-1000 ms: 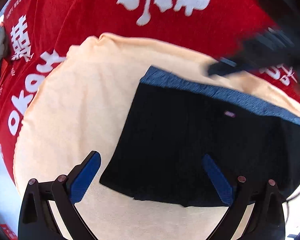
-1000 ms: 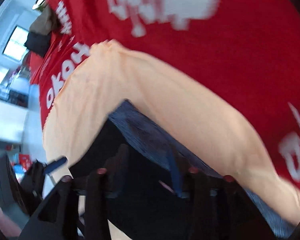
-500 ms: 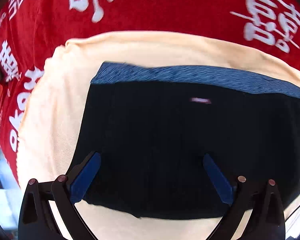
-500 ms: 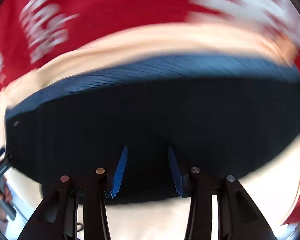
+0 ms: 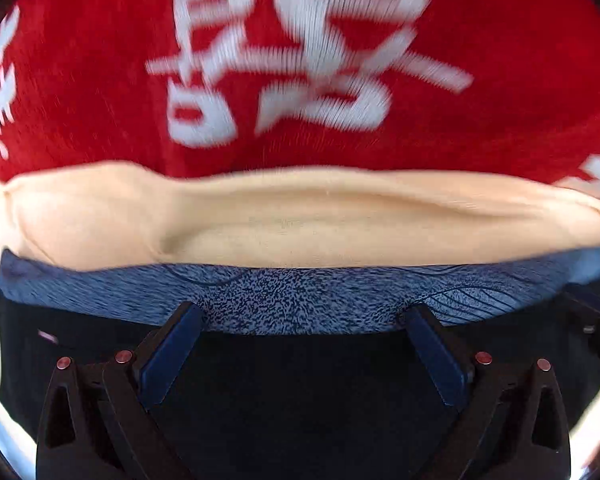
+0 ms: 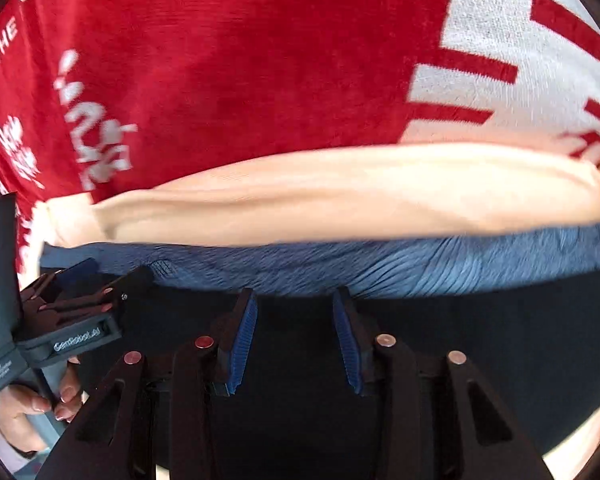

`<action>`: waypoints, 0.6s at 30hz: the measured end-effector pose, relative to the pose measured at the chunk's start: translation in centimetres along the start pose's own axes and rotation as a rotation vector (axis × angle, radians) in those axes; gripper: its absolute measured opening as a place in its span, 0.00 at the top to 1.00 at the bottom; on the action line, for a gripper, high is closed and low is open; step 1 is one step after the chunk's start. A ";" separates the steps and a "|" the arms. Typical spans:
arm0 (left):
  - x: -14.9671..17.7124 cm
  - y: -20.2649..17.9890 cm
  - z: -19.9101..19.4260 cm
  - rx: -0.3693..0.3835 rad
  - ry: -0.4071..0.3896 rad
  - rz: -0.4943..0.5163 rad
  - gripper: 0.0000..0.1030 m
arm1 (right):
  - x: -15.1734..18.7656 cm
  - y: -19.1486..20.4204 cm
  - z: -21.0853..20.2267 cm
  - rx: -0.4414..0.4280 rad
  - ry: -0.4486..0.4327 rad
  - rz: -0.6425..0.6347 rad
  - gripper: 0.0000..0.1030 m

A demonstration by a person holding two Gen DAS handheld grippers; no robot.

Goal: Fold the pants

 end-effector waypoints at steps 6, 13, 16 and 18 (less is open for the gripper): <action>-1.4 3.6 0.4 -0.036 0.016 -0.035 0.00 | 0.0 -7.6 -5.7 -0.014 -0.101 0.283 0.60; 3.8 7.1 -3.5 -0.067 0.005 0.130 0.00 | 10.2 0.0 -7.4 -0.547 -0.036 0.526 0.60; 6.7 8.2 -3.6 -0.086 0.026 0.168 0.00 | 14.3 5.9 -3.0 -0.713 0.035 0.603 0.60; 8.3 9.0 -3.2 -0.060 0.063 0.138 0.00 | 15.4 9.0 -0.1 -0.754 0.066 0.615 0.60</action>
Point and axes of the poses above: each gripper's, at about its wrist camera, not at the fingertips, and z roughly the way its jaws point, y to its left, x to its underside, the point moved 7 cm from there along z, roughly the way its jaws point, and after that the axes turned 12 degrees about -x, right-handed, at the moved point
